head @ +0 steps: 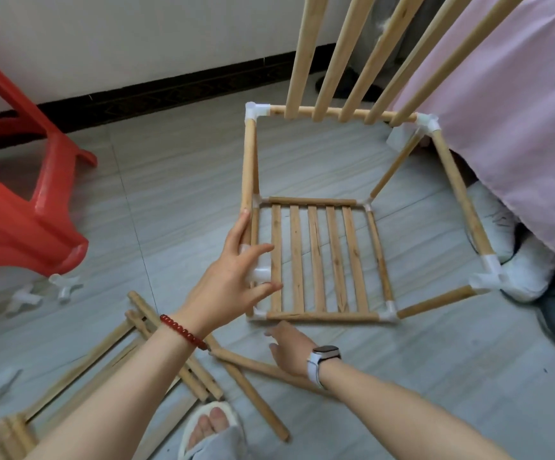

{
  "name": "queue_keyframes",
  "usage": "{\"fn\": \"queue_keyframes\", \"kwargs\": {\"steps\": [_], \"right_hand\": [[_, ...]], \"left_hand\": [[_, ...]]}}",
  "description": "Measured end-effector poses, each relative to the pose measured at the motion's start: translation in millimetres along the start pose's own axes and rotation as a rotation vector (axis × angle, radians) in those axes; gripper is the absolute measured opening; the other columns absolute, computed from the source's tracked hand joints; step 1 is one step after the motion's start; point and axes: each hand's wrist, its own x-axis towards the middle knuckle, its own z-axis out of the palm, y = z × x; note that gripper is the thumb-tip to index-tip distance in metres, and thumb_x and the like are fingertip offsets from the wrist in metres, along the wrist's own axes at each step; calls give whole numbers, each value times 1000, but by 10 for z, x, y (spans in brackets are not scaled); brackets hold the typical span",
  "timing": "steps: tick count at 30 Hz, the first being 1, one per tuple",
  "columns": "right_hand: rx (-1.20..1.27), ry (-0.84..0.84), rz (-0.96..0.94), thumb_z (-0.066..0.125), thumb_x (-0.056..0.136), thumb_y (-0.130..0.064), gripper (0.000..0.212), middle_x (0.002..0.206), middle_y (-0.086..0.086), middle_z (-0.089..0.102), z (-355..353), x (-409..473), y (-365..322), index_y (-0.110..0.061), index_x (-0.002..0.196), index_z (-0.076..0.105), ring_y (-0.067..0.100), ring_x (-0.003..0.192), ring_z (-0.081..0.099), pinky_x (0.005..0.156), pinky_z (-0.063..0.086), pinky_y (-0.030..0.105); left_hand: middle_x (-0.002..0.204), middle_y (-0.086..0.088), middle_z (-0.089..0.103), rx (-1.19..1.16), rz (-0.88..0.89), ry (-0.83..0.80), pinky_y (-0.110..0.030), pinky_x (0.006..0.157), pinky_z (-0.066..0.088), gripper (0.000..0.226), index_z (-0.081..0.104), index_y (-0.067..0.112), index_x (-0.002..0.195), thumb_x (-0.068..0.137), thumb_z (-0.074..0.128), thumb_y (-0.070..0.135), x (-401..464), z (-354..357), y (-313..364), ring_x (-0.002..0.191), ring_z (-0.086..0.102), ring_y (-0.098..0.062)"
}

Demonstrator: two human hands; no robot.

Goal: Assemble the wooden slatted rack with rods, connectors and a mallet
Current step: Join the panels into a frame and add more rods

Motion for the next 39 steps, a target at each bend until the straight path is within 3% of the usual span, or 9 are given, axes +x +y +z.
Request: {"fn": "queue_keyframes", "kwargs": {"steps": [8, 12, 16, 20, 23, 29, 33, 36, 39], "right_hand": [[-256, 747, -215, 37, 94, -28, 36, 76, 5, 66, -2030, -1152, -38, -9, 85, 66, 23, 69, 61, 61, 49, 37], [-422, 1262, -480, 43, 87, -13, 27, 90, 10, 65, -2893, -1360, -392, -4, 97, 66, 25, 84, 59, 70, 50, 37], [-593, 1562, -376, 47, 75, -11, 42, 114, 14, 59, -3472, -1378, -762, -9, 115, 60, 26, 111, 45, 87, 43, 47], [-715, 1392, -76, 46, 80, -18, 67, 150, 12, 30, -3839, -1450, -1017, -16, 146, 30, 27, 141, 22, 111, 12, 61], [-686, 1223, 27, 43, 92, -30, 71, 152, 6, 22, -4031, -1408, -1052, -17, 152, 8, 22, 143, 15, 111, 1, 65], [-692, 1158, -162, 45, 93, -44, 45, 121, 11, 43, -3856, -1516, -1090, -18, 129, 48, 28, 111, 42, 88, 39, 43], [-652, 906, -354, 47, 93, -39, 27, 97, 3, 49, -3044, -1570, -850, -15, 104, 54, 19, 82, 48, 64, 39, 32], [-667, 667, -289, 42, 95, -39, 27, 100, 1, 53, -2344, -1538, -463, -18, 104, 55, 19, 93, 49, 75, 40, 32], [-658, 547, -151, 42, 98, -33, 23, 109, 1, 54, -1824, -1387, -187, -19, 110, 54, 23, 108, 43, 86, 35, 37]], "left_hand": [[152, 13, -30, 52, -173, -171, -35, 90, 52, 71, 42, 18, 138, 77, 76, 30, 254, -82, 149, 120, 53, -23], [148, 2, -40, 84, -251, -269, -35, 83, 56, 87, 26, 22, 147, 76, 77, 21, 321, -106, 200, 112, 58, -30], [154, -15, -24, 89, -390, -408, -35, 98, 48, 101, 11, 24, 151, 75, 78, 23, 401, -230, 312, 125, 48, -31], [141, -15, 39, 38, -416, -486, -34, 90, 52, 102, 9, 22, 151, 76, 78, 23, 449, -307, 310, 102, 57, -19], [144, -17, 41, -33, -410, -450, -38, 100, 46, 103, 3, 21, 152, 79, 75, 16, 442, -322, 353, 120, 52, -26], [158, -8, 7, -381, -416, -289, -43, 100, 46, 123, -13, 29, 150, 71, 77, -2, 323, -346, 303, 136, 32, -31], [157, -8, 11, -470, -451, -220, -46, 107, 39, 118, -8, 24, 151, 72, 77, -1, 238, -357, 303, 138, 29, -32], [122, -9, 45, -549, -471, -246, -38, 85, 54, 101, 8, 30, 149, 77, 73, 1, 192, -388, 329, 99, 57, -26], [94, -7, 46, -561, -450, -303, -31, 72, 52, 93, 12, 31, 149, 81, 70, 4, 125, -352, 350, 73, 50, -13]]}}
